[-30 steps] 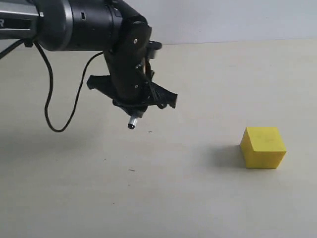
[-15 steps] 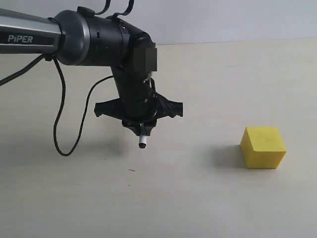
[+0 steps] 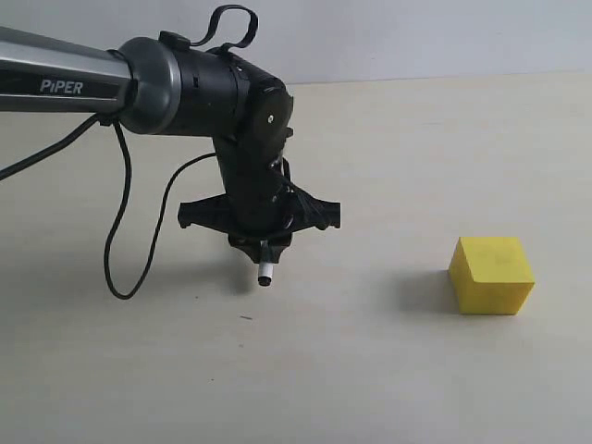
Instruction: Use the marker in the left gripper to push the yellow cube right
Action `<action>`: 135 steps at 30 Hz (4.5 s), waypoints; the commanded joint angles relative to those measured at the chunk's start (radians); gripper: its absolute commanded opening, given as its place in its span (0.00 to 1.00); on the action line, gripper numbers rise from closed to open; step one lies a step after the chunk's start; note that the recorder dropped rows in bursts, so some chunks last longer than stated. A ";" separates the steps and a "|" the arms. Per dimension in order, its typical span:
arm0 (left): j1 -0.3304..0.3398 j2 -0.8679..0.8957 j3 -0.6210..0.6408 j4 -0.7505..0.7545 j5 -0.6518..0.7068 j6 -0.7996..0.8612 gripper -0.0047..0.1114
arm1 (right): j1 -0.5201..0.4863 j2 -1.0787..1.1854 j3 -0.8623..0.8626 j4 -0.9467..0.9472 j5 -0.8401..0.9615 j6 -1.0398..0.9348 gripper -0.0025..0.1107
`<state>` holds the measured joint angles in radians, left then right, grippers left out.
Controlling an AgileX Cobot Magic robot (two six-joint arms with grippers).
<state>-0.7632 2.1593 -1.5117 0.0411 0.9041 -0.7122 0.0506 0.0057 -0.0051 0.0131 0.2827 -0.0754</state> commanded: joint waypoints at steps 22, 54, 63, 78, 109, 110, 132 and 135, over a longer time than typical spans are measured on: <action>-0.003 -0.003 -0.003 -0.020 -0.002 -0.051 0.04 | -0.005 -0.006 0.005 -0.005 0.000 -0.004 0.02; -0.001 0.006 -0.003 -0.052 -0.002 -0.013 0.46 | -0.005 -0.006 0.005 -0.005 0.001 -0.004 0.02; 0.000 -0.197 -0.003 -0.054 0.003 0.326 0.41 | -0.005 -0.006 0.005 -0.005 0.001 -0.004 0.02; -0.014 -0.806 0.668 -0.058 -0.737 0.521 0.04 | -0.005 -0.006 0.005 -0.005 0.001 -0.004 0.02; -0.014 -1.262 1.031 -0.048 -0.660 0.521 0.04 | -0.005 -0.006 0.005 -0.005 0.001 -0.004 0.02; -0.014 -1.262 1.031 -0.048 -0.660 0.521 0.04 | -0.005 -0.006 0.005 -0.005 0.001 -0.004 0.02; 0.790 -1.758 1.034 -0.041 -0.557 0.537 0.04 | -0.005 -0.006 0.005 -0.005 0.000 -0.004 0.02; 0.824 -1.855 1.034 -0.048 -0.531 0.541 0.04 | -0.005 -0.006 0.005 -0.005 0.000 -0.004 0.02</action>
<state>0.0343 0.3784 -0.4857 0.0000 0.3453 -0.1839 0.0506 0.0057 -0.0051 0.0131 0.2841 -0.0754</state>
